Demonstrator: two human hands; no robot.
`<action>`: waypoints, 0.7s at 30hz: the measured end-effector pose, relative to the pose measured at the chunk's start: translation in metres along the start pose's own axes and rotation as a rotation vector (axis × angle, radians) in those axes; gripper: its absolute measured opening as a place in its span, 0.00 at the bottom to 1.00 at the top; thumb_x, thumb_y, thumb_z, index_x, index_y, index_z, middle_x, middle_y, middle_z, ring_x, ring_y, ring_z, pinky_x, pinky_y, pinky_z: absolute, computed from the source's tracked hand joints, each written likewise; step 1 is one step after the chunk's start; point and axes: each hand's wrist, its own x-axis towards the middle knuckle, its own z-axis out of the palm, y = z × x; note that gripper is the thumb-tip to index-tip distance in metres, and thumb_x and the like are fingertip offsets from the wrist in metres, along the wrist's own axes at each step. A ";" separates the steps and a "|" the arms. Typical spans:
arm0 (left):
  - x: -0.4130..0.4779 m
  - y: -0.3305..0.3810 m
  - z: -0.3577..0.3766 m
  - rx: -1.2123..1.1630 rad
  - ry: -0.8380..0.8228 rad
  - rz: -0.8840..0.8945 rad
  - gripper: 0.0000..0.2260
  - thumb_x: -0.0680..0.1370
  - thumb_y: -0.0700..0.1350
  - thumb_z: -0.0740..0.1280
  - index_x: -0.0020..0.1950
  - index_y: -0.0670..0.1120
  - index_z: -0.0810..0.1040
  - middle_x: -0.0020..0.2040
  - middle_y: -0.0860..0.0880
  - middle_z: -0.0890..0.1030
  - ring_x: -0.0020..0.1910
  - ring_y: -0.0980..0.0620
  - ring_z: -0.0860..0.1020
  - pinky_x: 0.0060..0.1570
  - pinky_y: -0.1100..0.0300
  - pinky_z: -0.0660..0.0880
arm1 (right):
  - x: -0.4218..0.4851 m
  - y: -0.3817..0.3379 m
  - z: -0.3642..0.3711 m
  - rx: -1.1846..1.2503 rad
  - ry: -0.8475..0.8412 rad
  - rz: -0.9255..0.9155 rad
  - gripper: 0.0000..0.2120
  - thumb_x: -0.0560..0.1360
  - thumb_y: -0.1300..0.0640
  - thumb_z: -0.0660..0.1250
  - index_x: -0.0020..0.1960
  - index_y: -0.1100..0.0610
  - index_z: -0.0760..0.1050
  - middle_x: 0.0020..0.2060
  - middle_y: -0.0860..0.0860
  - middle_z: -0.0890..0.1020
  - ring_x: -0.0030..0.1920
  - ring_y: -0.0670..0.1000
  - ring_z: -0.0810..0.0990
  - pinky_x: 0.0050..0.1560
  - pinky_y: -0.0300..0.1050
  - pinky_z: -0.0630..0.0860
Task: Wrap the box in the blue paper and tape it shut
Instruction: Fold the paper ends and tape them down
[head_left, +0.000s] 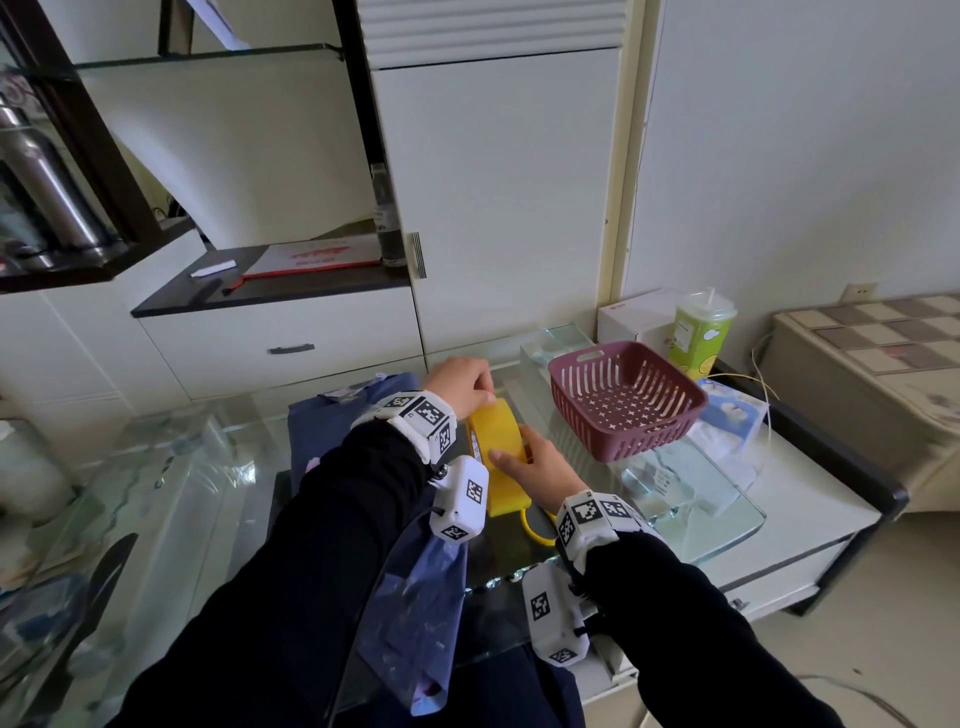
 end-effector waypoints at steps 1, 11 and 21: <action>0.000 -0.002 -0.003 -0.007 -0.003 -0.007 0.07 0.75 0.42 0.67 0.38 0.49 0.73 0.50 0.45 0.83 0.53 0.46 0.79 0.54 0.56 0.74 | -0.001 -0.001 0.001 -0.003 -0.009 -0.003 0.26 0.76 0.48 0.66 0.70 0.57 0.65 0.59 0.54 0.78 0.59 0.55 0.78 0.61 0.53 0.74; 0.004 -0.015 -0.024 -0.277 -0.098 -0.064 0.12 0.80 0.36 0.60 0.38 0.46 0.65 0.52 0.38 0.82 0.48 0.45 0.80 0.53 0.50 0.78 | 0.005 -0.010 0.006 0.119 -0.081 0.000 0.26 0.75 0.49 0.67 0.70 0.56 0.65 0.59 0.54 0.78 0.58 0.54 0.78 0.62 0.54 0.74; 0.012 -0.024 -0.035 -0.286 -0.113 -0.113 0.10 0.78 0.37 0.63 0.38 0.46 0.68 0.53 0.38 0.82 0.49 0.47 0.80 0.53 0.53 0.78 | 0.013 0.012 -0.006 -0.214 0.123 0.163 0.12 0.76 0.56 0.63 0.55 0.61 0.77 0.51 0.56 0.81 0.54 0.55 0.78 0.50 0.43 0.71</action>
